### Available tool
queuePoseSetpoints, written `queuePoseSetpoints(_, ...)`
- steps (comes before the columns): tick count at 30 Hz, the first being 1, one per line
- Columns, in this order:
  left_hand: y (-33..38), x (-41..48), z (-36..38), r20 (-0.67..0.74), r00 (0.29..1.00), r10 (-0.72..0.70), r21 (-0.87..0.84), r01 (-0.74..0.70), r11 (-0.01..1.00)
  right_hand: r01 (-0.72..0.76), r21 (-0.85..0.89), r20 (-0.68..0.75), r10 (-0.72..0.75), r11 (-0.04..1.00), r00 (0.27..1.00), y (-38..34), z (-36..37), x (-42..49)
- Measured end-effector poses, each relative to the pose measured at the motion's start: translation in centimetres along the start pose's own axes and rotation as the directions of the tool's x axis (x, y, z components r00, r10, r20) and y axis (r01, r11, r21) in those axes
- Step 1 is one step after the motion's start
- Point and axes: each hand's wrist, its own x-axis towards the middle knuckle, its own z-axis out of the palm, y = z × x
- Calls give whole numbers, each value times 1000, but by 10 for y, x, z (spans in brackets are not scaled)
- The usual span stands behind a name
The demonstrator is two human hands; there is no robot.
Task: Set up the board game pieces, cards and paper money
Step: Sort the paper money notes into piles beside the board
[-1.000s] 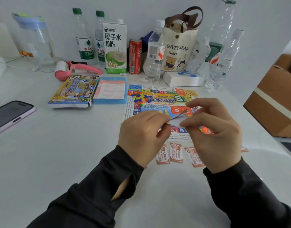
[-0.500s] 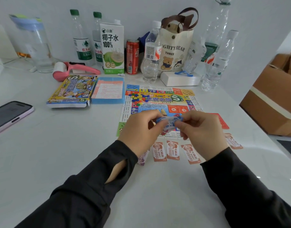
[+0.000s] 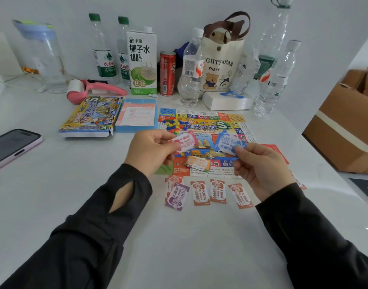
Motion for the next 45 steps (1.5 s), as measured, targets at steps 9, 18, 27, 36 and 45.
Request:
queuePoseSetpoints(9, -14, 10, -5, 63, 991, -117, 440, 77, 895, 18, -178, 34, -12, 984, 999, 9, 4, -1)
queuePoseSetpoints(18, -11, 0, 1, -18, 993, 116, 767, -61, 639, 100, -330, 51, -88, 939, 995, 12, 2, 1)
queuePoseSetpoints(27, 13, -29, 19, 356, 931, 73, 114, -121, 986, 276, -445, 145, -236, 852, 961, 8, 5, -4)
queuePoseSetpoints(36, 13, -32, 23, 459, 888, -32, 33, 19, 999, 506, -599, 367, -348, 621, 863, 1, 6, -9)
queuePoseSetpoints(45, 8, -31, 26, 239, 971, -20, -87, 42, 995, 391, -553, 262, -293, 735, 920, 0, 8, -9)
